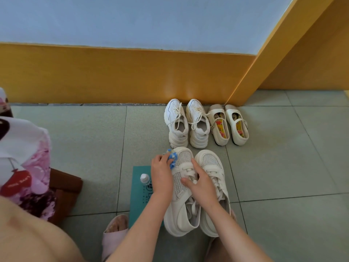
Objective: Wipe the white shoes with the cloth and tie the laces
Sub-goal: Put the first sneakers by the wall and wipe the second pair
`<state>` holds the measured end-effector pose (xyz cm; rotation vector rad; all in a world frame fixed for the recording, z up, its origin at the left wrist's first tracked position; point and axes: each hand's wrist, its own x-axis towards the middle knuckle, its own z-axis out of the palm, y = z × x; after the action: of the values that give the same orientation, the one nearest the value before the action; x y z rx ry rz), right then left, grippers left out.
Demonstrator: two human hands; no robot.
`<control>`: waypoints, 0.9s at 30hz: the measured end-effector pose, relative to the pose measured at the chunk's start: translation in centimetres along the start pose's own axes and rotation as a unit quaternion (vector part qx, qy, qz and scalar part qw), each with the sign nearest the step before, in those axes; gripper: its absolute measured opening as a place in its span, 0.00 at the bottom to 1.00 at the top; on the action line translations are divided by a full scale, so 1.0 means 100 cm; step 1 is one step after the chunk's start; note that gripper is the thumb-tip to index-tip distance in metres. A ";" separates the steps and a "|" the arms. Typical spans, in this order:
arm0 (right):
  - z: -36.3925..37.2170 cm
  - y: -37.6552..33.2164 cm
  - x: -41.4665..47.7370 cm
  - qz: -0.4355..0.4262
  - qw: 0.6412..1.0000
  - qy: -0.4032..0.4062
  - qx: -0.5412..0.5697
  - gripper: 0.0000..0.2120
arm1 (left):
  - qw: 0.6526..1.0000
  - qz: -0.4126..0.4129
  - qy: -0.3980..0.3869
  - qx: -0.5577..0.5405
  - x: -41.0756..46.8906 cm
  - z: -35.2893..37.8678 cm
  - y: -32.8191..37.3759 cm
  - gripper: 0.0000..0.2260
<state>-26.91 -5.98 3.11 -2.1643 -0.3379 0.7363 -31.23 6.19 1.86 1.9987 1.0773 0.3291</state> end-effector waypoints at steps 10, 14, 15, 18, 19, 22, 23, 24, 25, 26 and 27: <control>-0.001 0.000 -0.001 -0.007 1.000 -0.003 -0.004 0.37 | 0.998 -0.036 0.007 -0.051 -0.020 -0.005 -0.002 0.11; 0.000 -0.001 0.000 -0.008 1.000 -0.005 -0.007 0.38 | 0.997 -0.051 0.005 -0.053 -0.029 -0.009 -0.006 0.12; 0.000 -0.001 -0.001 -0.007 1.000 -0.004 -0.007 0.38 | 0.997 -0.052 0.008 -0.057 -0.032 -0.010 -0.006 0.12; 0.000 0.000 0.000 -0.006 1.000 -0.003 -0.002 0.38 | 0.996 -0.057 0.007 -0.072 -0.039 -0.012 -0.006 0.12; 0.000 0.000 -0.001 -0.006 1.000 -0.004 -0.001 0.38 | 0.995 -0.060 0.003 -0.077 -0.041 -0.013 -0.007 0.12; 0.000 0.001 -0.001 -0.004 1.000 -0.004 -0.004 0.38 | 0.994 -0.065 0.001 -0.083 -0.050 -0.018 -0.007 0.12; -0.001 0.001 -0.002 -0.004 1.000 -0.004 -0.006 0.37 | 0.994 -0.067 -0.001 -0.087 -0.053 -0.020 -0.007 0.12; -0.001 0.001 -0.002 -0.004 1.000 -0.004 -0.006 0.37 | 0.994 -0.067 -0.002 -0.090 -0.055 -0.022 -0.007 0.12; -0.001 0.001 -0.002 -0.004 1.000 -0.003 -0.005 0.37 | 0.994 -0.064 -0.002 -0.092 -0.056 -0.024 -0.006 0.12; -0.001 0.002 -0.002 -0.004 1.000 -0.003 -0.003 0.37 | 0.994 -0.059 0.000 -0.096 -0.054 -0.026 -0.003 0.11; -0.002 0.002 -0.002 -0.004 1.000 -0.003 -0.002 0.37 | 0.994 -0.050 0.005 -0.101 -0.050 -0.028 0.001 0.11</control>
<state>-26.95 -6.26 3.13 -2.1633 -0.3503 0.7389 -35.74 3.78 4.39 1.7587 1.1018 0.3807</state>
